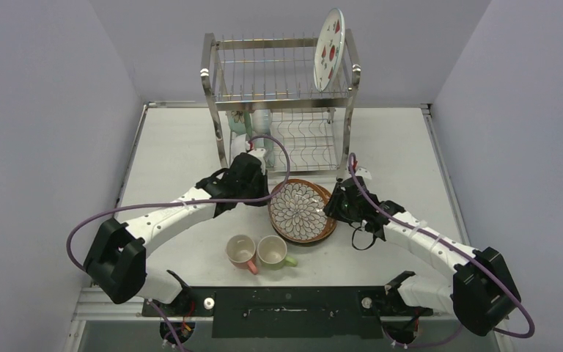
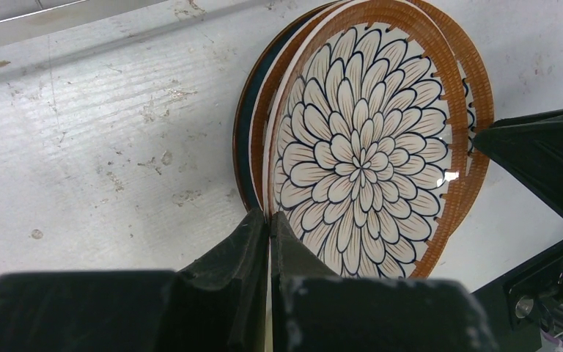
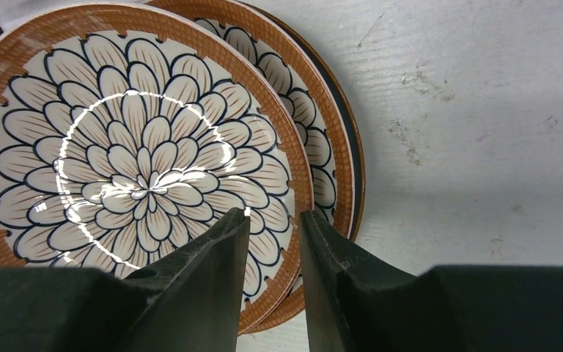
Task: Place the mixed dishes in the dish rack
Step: Pick up the plate at the center of the board.
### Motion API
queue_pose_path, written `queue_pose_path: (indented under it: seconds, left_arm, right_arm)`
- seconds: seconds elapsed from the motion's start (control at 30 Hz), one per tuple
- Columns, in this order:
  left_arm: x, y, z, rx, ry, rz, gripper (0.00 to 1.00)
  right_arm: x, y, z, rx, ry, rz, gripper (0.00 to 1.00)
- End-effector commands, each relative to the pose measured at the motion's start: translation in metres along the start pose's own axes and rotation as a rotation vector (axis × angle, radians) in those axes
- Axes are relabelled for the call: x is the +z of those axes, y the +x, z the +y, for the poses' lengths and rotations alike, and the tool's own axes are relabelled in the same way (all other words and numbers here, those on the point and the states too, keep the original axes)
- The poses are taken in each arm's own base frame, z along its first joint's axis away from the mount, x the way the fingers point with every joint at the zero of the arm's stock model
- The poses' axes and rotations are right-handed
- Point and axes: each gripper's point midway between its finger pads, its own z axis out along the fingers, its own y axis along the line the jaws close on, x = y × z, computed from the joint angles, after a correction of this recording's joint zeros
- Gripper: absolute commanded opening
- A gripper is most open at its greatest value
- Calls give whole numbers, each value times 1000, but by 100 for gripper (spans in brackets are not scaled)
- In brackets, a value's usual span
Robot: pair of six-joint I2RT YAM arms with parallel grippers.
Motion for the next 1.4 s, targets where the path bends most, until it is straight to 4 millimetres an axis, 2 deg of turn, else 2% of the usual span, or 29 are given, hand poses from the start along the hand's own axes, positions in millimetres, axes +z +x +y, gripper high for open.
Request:
queue_pose_path:
  seconds: [0.0, 0.3, 0.6, 0.77, 0.87, 1.03, 1.17, 1.37]
  left_arm:
    - [-22, -34, -16, 17, 46, -116, 0]
    - [-32, -37, -15, 23, 42, -137, 0]
    - [-35, -36, -12, 31, 32, -145, 0]
    - [-37, -36, -10, 34, 27, -150, 0]
    - [-35, -34, -9, 35, 24, -144, 0]
    - [-32, -32, -8, 37, 21, -131, 0]
    - [-29, -29, -6, 38, 13, -121, 0]
    - [-25, -24, -2, 38, -3, -105, 17]
  right_arm:
    - [4, -17, 24, -4, -56, -47, 32]
    - [19, -12, 16, -61, 40, -47, 31]
    - [33, 3, 14, -81, 65, -13, 28]
    - [38, 10, 14, -85, 70, 6, 21]
    - [40, 13, 13, -86, 71, 15, 11]
    - [42, 18, 11, -87, 75, 25, 1]
    - [43, 19, 10, -89, 78, 29, 0]
    - [45, 23, 6, -92, 86, 38, 0]
